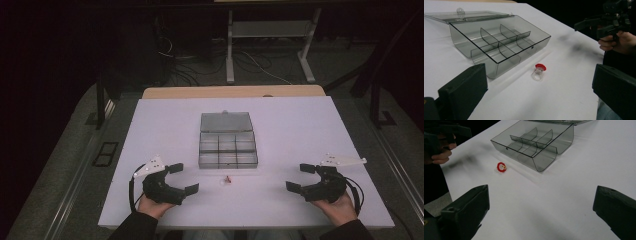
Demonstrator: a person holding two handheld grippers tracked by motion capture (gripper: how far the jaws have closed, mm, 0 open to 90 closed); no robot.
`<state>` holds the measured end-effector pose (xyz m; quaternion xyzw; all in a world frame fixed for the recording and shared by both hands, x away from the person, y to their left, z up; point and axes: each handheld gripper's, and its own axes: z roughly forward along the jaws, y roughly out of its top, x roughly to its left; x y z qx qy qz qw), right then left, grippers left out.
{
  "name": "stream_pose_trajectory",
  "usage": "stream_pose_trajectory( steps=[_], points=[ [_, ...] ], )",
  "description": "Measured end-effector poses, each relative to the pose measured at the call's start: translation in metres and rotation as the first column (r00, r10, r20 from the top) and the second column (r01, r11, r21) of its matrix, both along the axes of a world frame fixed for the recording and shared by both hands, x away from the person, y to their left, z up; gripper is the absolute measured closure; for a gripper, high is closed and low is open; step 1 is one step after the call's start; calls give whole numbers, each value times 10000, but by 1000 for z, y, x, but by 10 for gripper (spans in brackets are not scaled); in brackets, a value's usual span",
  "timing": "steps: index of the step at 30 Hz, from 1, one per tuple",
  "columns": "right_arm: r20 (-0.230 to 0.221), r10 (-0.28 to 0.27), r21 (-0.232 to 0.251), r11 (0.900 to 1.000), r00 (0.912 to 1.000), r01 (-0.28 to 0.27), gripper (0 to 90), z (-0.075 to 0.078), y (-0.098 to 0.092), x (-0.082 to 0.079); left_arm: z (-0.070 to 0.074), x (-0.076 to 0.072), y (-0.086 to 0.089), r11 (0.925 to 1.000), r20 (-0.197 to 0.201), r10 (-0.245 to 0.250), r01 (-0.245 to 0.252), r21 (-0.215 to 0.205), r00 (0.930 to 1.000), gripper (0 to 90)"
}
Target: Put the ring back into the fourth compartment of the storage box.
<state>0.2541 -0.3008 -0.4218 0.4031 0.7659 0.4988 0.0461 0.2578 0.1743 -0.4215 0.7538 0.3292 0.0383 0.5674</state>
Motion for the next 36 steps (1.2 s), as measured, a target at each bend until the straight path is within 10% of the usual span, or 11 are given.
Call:
stream_pose_trajectory(
  steps=[36],
  points=[
    [141, 288, -224, 9993, 9995, -285, 1, 0, 2, -2, 24, 3, -14, 9954, 131, -595, 584, 762, 9981, 0]
  ],
)
